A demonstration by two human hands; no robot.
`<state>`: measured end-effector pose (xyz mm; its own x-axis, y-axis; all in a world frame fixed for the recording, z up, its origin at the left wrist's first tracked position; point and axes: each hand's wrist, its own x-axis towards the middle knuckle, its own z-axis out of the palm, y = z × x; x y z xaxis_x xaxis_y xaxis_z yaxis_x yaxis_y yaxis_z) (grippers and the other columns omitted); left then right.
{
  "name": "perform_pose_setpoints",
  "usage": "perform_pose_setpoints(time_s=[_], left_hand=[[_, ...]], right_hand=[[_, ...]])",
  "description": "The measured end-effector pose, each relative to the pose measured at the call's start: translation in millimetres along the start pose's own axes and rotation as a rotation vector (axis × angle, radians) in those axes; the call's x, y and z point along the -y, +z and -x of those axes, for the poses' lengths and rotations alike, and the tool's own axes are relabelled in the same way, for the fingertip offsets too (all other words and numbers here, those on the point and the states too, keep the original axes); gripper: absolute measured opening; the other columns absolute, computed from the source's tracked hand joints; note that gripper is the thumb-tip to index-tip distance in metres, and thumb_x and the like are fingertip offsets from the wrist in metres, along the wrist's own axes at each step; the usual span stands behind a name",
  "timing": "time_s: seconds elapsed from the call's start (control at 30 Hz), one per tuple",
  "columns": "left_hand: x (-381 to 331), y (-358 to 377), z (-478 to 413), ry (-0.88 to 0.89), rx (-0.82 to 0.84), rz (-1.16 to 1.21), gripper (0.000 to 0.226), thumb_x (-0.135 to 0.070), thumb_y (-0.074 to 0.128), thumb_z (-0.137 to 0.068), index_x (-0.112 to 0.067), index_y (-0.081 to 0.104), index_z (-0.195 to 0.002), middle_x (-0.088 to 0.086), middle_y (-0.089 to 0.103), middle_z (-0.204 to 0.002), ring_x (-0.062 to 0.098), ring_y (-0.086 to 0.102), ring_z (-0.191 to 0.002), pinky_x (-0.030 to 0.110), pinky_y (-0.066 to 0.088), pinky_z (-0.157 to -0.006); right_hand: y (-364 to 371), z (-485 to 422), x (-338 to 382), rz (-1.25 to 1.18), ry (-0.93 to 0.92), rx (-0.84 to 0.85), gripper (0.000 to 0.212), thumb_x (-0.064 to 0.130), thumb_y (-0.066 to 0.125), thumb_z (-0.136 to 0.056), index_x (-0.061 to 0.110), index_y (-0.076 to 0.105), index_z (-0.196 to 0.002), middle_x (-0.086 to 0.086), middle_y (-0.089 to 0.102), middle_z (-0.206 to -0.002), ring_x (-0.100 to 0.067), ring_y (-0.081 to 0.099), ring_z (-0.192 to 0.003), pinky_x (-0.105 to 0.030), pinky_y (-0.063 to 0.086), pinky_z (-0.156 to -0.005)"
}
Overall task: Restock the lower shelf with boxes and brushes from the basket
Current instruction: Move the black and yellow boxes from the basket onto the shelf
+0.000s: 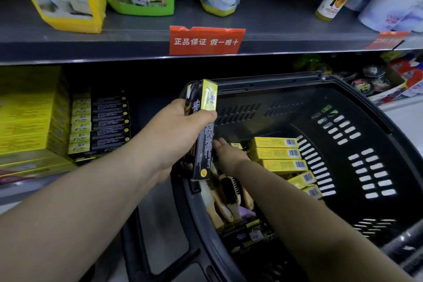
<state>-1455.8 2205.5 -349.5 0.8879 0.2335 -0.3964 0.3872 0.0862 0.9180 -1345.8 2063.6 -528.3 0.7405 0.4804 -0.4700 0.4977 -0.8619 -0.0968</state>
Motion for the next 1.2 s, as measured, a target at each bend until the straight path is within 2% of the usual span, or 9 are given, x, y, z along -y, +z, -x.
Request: perform_pose_setpoints(time_s=[0.17,0.47,0.53,0.67,0.8,0.93,1.0,1.1,1.2], left_hand=[[2,-4,0,-0.02,0.01,0.035,0.019,-0.033,0.062,-0.084,-0.024,0.059,-0.101,0.0,0.068,-0.1,0.018,0.066,-0.096,0.048,0.051,-0.091],[6,2,9,-0.06,0.034,0.062,0.031,-0.041,0.066,-0.074,-0.026,0.06,-0.1,-0.001,0.069,-0.102,0.021,0.065,-0.1,0.047,0.049,-0.093],[6,3,10,-0.079,0.029,0.071,0.04,-0.044,0.066,-0.066,-0.025,0.059,-0.101,0.001,0.069,-0.103,0.022,0.065,-0.1,0.046,0.049,-0.093],[11,8,12,-0.089,-0.021,0.131,0.021,-0.033,0.064,-0.082,-0.022,0.061,-0.1,0.004,0.069,-0.101,0.025,0.064,-0.099,0.048,0.048,-0.095],[6,14,20,-0.084,-0.024,0.157,0.053,-0.042,0.064,-0.081,-0.017,0.051,-0.126,0.005,0.061,-0.123,0.026,0.056,-0.115,0.049,0.042,-0.101],[2,18,27,-0.078,0.093,0.203,0.035,-0.042,0.067,-0.078,-0.02,0.066,-0.105,0.001,0.075,-0.091,0.019,0.072,-0.084,0.035,0.056,-0.072],[3,18,29,-0.056,0.083,0.177,0.031,-0.037,0.073,-0.073,-0.02,0.067,-0.099,0.0,0.075,-0.085,0.017,0.072,-0.075,0.028,0.054,-0.06],[8,14,26,-0.047,0.008,0.085,0.034,-0.033,0.08,-0.068,-0.024,0.064,-0.098,0.0,0.073,-0.095,0.016,0.068,-0.087,0.03,0.052,-0.073],[12,10,26,-0.105,0.007,0.019,0.054,-0.04,0.075,-0.06,-0.023,0.062,-0.109,0.003,0.071,-0.101,0.026,0.065,-0.098,0.045,0.05,-0.09]], right_hand=[[15,-8,-5,0.158,-0.031,-0.14,0.055,0.002,0.041,-0.089,0.021,0.027,-0.139,-0.01,0.041,-0.126,-0.036,0.056,-0.104,-0.04,0.047,-0.067],[-7,29,-17,0.223,-0.144,-0.198,0.05,0.004,0.048,-0.088,0.016,0.034,-0.135,-0.007,0.049,-0.126,-0.03,0.059,-0.104,-0.035,0.041,-0.067],[-34,49,-17,0.222,-0.266,-0.278,0.044,0.007,0.048,-0.089,0.017,0.042,-0.131,-0.006,0.052,-0.12,-0.03,0.062,-0.093,-0.032,0.036,-0.061],[-96,118,-9,0.368,-0.639,-0.559,0.041,-0.001,0.049,-0.073,0.011,0.061,-0.11,-0.008,0.064,-0.115,-0.025,0.065,-0.068,-0.028,0.047,-0.049],[-112,172,-2,0.328,-0.799,-0.804,0.028,0.001,0.041,-0.089,0.014,0.047,-0.112,-0.009,0.051,-0.126,-0.022,0.067,-0.079,-0.028,0.052,-0.052],[-110,185,9,0.241,-0.821,-0.874,0.028,0.005,0.026,-0.097,0.016,0.044,-0.116,-0.009,0.037,-0.129,-0.027,0.067,-0.09,-0.032,0.056,-0.058],[-106,181,11,0.111,-0.815,-0.884,0.03,0.0,0.042,-0.09,0.016,0.043,-0.115,-0.009,0.037,-0.129,-0.026,0.065,-0.089,-0.034,0.056,-0.058],[-99,169,4,-0.201,-0.584,-0.768,0.038,0.003,0.054,-0.084,0.011,0.042,-0.119,-0.01,0.047,-0.125,-0.022,0.065,-0.09,-0.034,0.056,-0.068],[-83,146,-12,-0.076,-0.213,-0.208,0.037,0.015,0.056,-0.088,0.013,0.044,-0.123,-0.007,0.054,-0.122,-0.026,0.061,-0.101,-0.039,0.05,-0.08]])
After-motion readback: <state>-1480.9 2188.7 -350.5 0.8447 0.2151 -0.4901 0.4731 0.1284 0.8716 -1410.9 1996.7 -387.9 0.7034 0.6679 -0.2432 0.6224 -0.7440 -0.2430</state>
